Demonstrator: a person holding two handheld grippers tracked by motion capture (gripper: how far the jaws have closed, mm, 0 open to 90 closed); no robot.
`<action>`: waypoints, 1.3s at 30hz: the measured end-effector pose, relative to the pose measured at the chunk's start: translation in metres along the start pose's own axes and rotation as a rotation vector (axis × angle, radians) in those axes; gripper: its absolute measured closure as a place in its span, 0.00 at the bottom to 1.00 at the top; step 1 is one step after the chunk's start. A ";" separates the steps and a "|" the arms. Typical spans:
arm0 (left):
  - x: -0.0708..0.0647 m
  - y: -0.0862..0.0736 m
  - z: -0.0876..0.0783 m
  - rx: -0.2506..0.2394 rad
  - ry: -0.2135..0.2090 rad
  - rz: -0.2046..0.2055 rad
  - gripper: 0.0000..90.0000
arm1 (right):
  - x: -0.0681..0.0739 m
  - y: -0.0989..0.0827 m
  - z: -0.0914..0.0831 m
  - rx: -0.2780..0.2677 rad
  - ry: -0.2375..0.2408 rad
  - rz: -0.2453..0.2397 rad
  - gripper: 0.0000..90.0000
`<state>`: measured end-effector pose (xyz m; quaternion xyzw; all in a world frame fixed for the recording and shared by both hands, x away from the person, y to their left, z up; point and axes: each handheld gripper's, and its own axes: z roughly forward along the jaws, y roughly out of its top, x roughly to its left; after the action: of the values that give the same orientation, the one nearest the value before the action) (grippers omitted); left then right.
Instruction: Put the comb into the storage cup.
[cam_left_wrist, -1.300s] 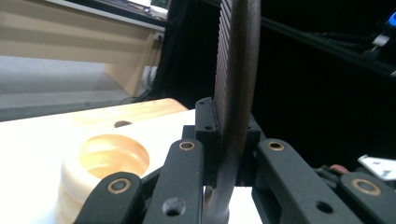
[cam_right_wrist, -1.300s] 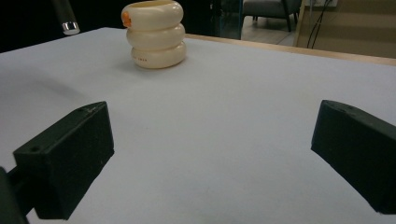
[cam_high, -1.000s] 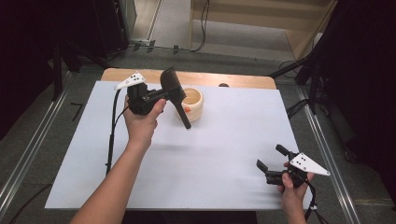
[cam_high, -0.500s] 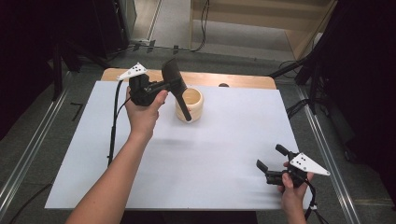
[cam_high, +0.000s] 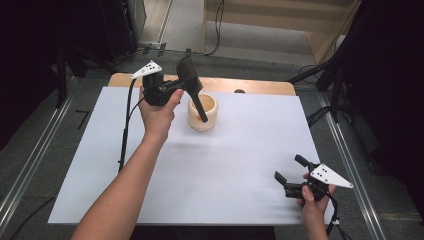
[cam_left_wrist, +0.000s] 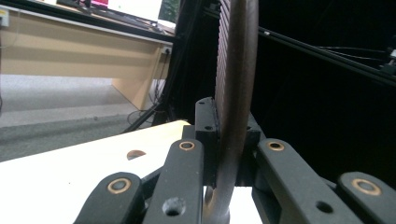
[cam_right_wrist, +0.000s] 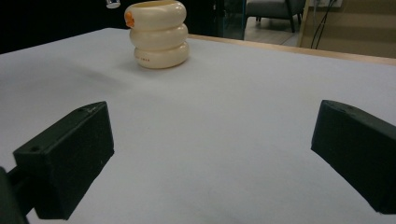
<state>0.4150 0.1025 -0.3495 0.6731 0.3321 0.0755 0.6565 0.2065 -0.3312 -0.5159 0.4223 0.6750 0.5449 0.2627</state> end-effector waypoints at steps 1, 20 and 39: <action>0.001 0.001 0.001 -0.002 0.002 -0.001 0.93 | 0.000 0.000 0.000 -0.001 0.001 0.001 0.00; 0.014 0.016 0.012 -0.029 0.026 -0.031 0.93 | -0.002 0.000 -0.001 -0.008 0.006 0.009 0.00; 0.029 0.021 0.025 -0.043 0.087 -0.043 0.93 | -0.002 0.000 0.000 -0.013 0.010 0.001 0.00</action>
<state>0.4576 0.0990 -0.3428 0.6474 0.3731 0.0978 0.6573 0.2073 -0.3327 -0.5164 0.4184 0.6724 0.5516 0.2619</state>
